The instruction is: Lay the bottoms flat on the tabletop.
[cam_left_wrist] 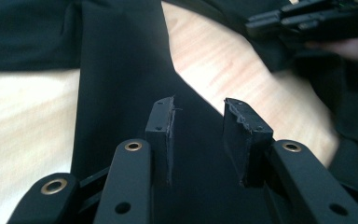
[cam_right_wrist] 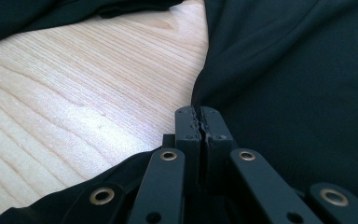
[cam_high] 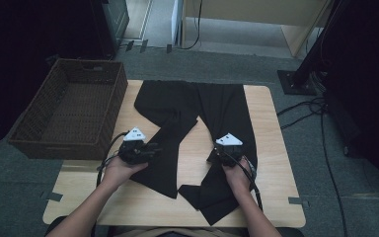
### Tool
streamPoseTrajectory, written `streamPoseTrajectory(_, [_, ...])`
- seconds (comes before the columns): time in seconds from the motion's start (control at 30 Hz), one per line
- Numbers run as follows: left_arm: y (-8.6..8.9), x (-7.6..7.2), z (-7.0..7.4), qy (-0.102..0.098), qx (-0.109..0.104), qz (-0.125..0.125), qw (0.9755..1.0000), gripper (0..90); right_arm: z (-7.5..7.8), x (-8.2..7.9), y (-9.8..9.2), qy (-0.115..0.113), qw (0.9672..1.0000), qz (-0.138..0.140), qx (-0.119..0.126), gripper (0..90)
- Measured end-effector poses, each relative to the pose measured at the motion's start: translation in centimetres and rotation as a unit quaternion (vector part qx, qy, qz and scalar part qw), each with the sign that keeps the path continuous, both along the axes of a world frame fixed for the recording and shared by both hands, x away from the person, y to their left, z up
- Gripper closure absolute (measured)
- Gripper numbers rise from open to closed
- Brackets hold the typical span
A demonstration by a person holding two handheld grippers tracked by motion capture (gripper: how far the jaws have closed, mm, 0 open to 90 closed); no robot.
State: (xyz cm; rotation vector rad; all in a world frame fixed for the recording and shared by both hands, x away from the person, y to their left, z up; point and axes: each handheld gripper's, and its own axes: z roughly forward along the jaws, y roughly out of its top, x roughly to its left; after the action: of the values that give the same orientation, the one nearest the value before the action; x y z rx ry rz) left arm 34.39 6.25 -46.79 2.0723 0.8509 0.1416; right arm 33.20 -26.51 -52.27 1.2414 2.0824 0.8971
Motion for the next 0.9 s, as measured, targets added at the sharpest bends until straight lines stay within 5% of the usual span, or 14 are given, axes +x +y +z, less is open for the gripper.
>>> streamPoseTrajectory(0.3, [-3.6,4.3,0.1,-0.008,0.013,-0.017,0.9997,63.3,0.0,0.1,0.1,-0.001,1.0,0.0,0.0,87.7])
streamPoseTrajectory(0.5, [-7.1,7.5,-1.0,0.006,0.024,-0.018,0.9995,61.7,0.0,0.0,0.2,0.002,1.0,-0.001,0.002,87.8])
streamPoseTrajectory(0.63, [-8.7,8.6,-1.8,-0.004,0.041,-0.023,0.9989,60.8,0.0,0.1,0.2,0.002,1.0,0.0,0.001,87.8])
streamPoseTrajectory(0.9, [-8.7,10.0,-4.1,-0.005,0.075,-0.007,0.9971,57.8,0.0,0.1,0.2,0.002,1.0,-0.001,0.002,87.8])
